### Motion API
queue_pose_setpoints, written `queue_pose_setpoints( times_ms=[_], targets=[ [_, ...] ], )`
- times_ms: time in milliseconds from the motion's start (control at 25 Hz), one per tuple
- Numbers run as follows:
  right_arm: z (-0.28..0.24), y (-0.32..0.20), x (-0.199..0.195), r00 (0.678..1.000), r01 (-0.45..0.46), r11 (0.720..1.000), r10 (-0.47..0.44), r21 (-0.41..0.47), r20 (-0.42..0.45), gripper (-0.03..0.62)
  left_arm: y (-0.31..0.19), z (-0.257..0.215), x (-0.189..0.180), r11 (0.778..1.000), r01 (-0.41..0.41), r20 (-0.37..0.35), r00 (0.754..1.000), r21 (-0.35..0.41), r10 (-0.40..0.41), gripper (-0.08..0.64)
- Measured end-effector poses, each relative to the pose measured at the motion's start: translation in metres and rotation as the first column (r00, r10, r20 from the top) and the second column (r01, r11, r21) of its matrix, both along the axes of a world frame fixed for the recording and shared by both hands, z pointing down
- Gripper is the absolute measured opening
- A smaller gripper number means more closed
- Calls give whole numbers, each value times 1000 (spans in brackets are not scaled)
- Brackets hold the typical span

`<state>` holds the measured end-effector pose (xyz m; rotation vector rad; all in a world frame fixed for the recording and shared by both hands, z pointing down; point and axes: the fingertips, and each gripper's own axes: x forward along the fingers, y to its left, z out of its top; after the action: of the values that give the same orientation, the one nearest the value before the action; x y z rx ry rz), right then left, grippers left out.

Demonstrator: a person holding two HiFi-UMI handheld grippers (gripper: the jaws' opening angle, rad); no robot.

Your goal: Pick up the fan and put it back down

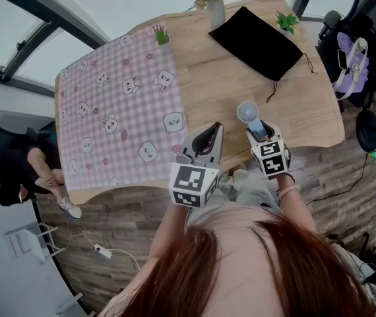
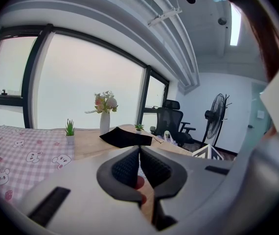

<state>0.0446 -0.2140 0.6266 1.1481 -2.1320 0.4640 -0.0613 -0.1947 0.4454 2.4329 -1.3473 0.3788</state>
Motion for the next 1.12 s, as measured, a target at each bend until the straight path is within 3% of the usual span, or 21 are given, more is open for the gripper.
queue_pose_setpoints(
  times_ms=[600, 1120],
  targets=[
    [36, 8, 3, 1000, 14, 995, -14, -99, 1, 213, -7, 16, 3, 999, 17, 11, 1000, -47, -16, 12],
    [50, 4, 1, 999, 45, 993, -45, -109, 0, 213, -10, 29, 7, 996, 33, 23, 999, -81, -32, 12]
  ],
)
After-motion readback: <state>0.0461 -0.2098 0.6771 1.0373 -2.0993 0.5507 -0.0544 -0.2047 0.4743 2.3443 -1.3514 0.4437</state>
